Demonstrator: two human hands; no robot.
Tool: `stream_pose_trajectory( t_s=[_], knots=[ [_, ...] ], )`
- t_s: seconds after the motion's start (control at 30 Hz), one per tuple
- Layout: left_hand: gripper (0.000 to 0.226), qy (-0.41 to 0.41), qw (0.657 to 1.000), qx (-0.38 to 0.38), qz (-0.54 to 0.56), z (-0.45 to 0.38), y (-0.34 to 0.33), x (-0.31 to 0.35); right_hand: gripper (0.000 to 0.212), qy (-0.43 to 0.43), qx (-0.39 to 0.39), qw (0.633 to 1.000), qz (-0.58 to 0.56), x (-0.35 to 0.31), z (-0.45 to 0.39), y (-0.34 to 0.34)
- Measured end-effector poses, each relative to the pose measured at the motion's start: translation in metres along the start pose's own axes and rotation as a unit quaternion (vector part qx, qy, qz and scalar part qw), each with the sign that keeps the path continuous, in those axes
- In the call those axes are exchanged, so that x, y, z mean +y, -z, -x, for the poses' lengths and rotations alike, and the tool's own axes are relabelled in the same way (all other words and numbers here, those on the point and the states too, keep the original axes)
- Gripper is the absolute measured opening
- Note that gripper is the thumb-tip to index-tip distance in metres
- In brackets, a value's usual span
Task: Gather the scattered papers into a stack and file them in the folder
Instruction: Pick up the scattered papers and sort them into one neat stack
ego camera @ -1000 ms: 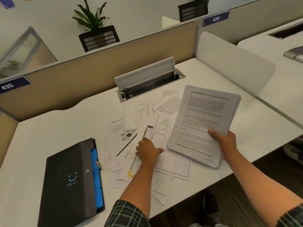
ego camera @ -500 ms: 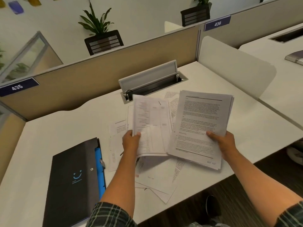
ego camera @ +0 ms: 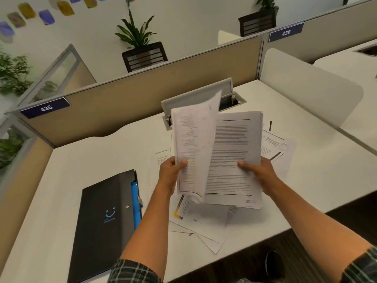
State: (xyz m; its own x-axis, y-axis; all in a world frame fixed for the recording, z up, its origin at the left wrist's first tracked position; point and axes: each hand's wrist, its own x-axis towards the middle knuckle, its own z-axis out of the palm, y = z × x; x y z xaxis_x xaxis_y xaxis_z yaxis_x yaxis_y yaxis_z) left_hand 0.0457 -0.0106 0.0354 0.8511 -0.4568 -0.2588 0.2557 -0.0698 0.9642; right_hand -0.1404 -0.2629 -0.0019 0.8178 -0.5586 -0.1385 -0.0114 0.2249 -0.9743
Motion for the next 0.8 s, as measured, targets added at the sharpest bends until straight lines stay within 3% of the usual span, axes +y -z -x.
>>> stream_pose_trajectory(
  t_s=[0.23,0.33,0.4,0.5,0.57,0.7,0.8],
  knots=[
    [0.075,-0.011,0.999,-0.009,-0.033,0.012,-0.009,0.001,0.045,0.024,-0.053,0.996,0.069,-0.022,-0.006,-0.032],
    [0.07,-0.003,0.998,-0.059,-0.005,0.014,-0.005,0.004,0.026,0.015,-0.056,0.997,0.042,-0.03,-0.006,-0.042],
    [0.06,-0.001,0.996,-0.092,-0.003,0.015,-0.004,0.004,0.048,0.005,-0.072,0.997,-0.005,-0.035,-0.004,-0.048],
    [0.057,-0.007,0.996,-0.083,-0.013,0.017,-0.008,0.006,0.084,0.017,-0.116,0.991,-0.072,-0.043,-0.001,-0.055],
    [0.058,-0.013,0.998,-0.063,-0.004,0.016,-0.012,0.009,0.095,0.052,-0.103,0.993,-0.041,-0.05,0.001,-0.059],
    [0.052,-0.051,0.996,-0.077,0.0,0.013,-0.014,0.015,0.057,0.104,-0.087,0.991,0.014,-0.053,0.0,-0.056],
    [0.046,-0.055,0.992,-0.096,-0.061,0.015,-0.013,0.011,0.057,0.107,-0.114,0.987,0.038,-0.042,0.002,-0.047]
  ],
)
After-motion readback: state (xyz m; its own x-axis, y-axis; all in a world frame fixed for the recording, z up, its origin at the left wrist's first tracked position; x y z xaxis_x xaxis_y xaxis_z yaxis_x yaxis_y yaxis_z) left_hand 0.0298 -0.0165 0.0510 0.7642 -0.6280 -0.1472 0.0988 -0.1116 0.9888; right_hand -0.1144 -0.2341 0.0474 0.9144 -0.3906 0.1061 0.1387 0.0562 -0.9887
